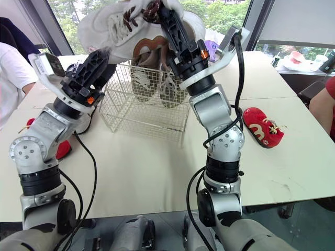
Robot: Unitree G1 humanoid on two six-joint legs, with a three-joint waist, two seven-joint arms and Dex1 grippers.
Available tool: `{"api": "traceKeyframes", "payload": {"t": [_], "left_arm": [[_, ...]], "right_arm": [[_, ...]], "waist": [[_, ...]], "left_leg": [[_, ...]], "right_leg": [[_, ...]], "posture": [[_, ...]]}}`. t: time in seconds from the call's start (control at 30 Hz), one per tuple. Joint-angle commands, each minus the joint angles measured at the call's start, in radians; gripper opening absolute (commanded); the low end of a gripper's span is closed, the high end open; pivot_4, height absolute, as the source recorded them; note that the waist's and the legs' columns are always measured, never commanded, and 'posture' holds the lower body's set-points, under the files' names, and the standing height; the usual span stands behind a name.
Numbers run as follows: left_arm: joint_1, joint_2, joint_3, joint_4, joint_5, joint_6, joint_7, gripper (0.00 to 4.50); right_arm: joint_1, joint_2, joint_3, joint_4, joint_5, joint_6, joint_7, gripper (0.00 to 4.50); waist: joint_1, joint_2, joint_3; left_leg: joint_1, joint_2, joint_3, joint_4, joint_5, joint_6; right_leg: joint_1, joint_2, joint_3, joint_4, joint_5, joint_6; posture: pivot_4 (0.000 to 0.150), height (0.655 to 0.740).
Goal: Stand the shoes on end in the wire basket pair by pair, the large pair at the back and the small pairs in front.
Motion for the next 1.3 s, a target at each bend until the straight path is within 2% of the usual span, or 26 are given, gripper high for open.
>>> {"api": "traceKeyframes", "payload": {"t": [0.03,0.1,0.13,0.23,0.3,0.4,0.5,0.7,1.03,1.13,1.27,1.3], "left_arm": [[0.054,0.081,-0.034,-0.072,0.086,0.036,0.017,4.47],[0.112,0.174,-0.09,-0.165,0.207,0.067,-0.028,4.47],[0.131,0.197,-0.1,-0.199,0.227,0.068,-0.042,4.47],[0.147,0.209,-0.078,-0.232,0.202,0.049,-0.013,4.47],[0.161,0.247,-0.074,-0.272,0.239,0.052,-0.016,4.47],[0.181,0.281,-0.066,-0.298,0.253,0.052,-0.011,4.47],[0.203,0.299,-0.06,-0.307,0.269,0.047,-0.023,4.47],[0.272,0.292,-0.061,-0.308,0.301,0.039,-0.052,4.47],[0.245,0.284,-0.072,-0.292,0.323,0.029,-0.063,4.47],[0.247,0.283,-0.07,-0.297,0.328,0.029,-0.059,4.5],[0.255,0.286,-0.052,-0.295,0.323,0.028,-0.053,4.5],[0.259,0.291,-0.048,-0.295,0.326,0.029,-0.054,4.5]], "right_arm": [[-0.098,-0.054,-0.067,-0.02,0.07,-0.02,0.029,1.16],[-0.124,-0.154,-0.103,0.008,0.066,0.005,0.074,1.16],[-0.131,-0.21,-0.115,0.023,0.056,0.023,0.102,1.16],[-0.146,-0.366,-0.137,0.08,0.026,0.065,0.193,1.16],[-0.164,-0.513,-0.135,0.147,-0.039,0.099,0.307,1.16],[-0.169,-0.726,-0.039,0.224,-0.213,0.097,0.558,1.16],[-0.184,-0.83,0.05,0.303,-0.361,0.04,0.744,1.16],[-0.209,-0.828,0.144,0.4,-0.539,-0.064,0.934,1.16],[-0.226,-0.731,0.261,0.593,-0.811,-0.314,1.065,1.16],[-0.232,-0.723,0.256,0.639,-0.845,-0.351,1.083,2.32],[-0.228,-0.73,0.235,0.633,-0.838,-0.324,1.122,4.36],[-0.222,-0.734,0.226,0.614,-0.828,-0.311,1.129,4.48]], "waist": [[0.0,0.0,0.0],[0.002,0.001,0.0],[0.005,0.001,0.001],[0.011,0.001,0.0],[0.006,0.001,0.0],[0.005,0.002,0.001],[-0.003,0.002,0.001],[0.002,0.002,0.001],[0.007,0.002,0.001],[0.009,0.002,0.001],[0.005,0.002,0.001],[0.004,0.002,0.001]], "left_leg": [[0.0,0.0,0.0,0.0,0.0,0.0],[0.0,0.0,0.0,0.0,0.0,0.0],[0.0,-0.001,0.0,-0.001,0.0,0.0],[-0.001,-0.001,0.0,-0.001,-0.001,0.002],[-0.002,-0.001,0.002,-0.001,-0.002,0.003],[-0.002,-0.001,0.002,-0.002,-0.002,0.004],[-0.001,0.0,0.003,-0.003,-0.003,0.004],[-0.001,0.002,0.003,-0.003,-0.003,0.004],[-0.001,0.0,0.003,-0.001,-0.003,0.004],[-0.002,0.0,0.003,-0.001,-0.003,0.004],[-0.002,0.0,0.003,-0.001,-0.003,0.004],[-0.002,0.0,0.003,-0.001,-0.003,0.004]], "right_leg": [[0.0,0.0,0.0,0.0,0.0,0.0],[0.0,0.0,0.0,-0.001,0.0,0.0],[0.0,0.0,0.0,-0.001,0.0,0.0],[0.001,-0.001,0.0,-0.005,0.0,0.0],[0.0,-0.002,0.001,-0.006,-0.001,-0.001],[0.0,-0.002,0.001,-0.007,-0.002,-0.003],[-0.001,0.0,0.001,-0.007,-0.002,-0.003],[-0.001,0.002,0.001,-0.006,-0.001,0.0],[-0.001,-0.001,0.001,-0.007,0.0,0.0],[-0.001,-0.001,0.001,-0.007,0.0,0.0],[-0.001,-0.001,0.001,-0.006,0.0,0.0],[-0.001,-0.001,0.001,-0.006,0.0,0.0]], "posture": [[0.15,0.74],[0.15,0.74],[0.15,0.74],[0.15,0.74],[0.15,0.74],[0.15,0.74],[0.15,0.74],[0.15,0.74],[0.15,0.74],[0.15,0.74],[0.15,0.74],[0.15,0.74]]}}
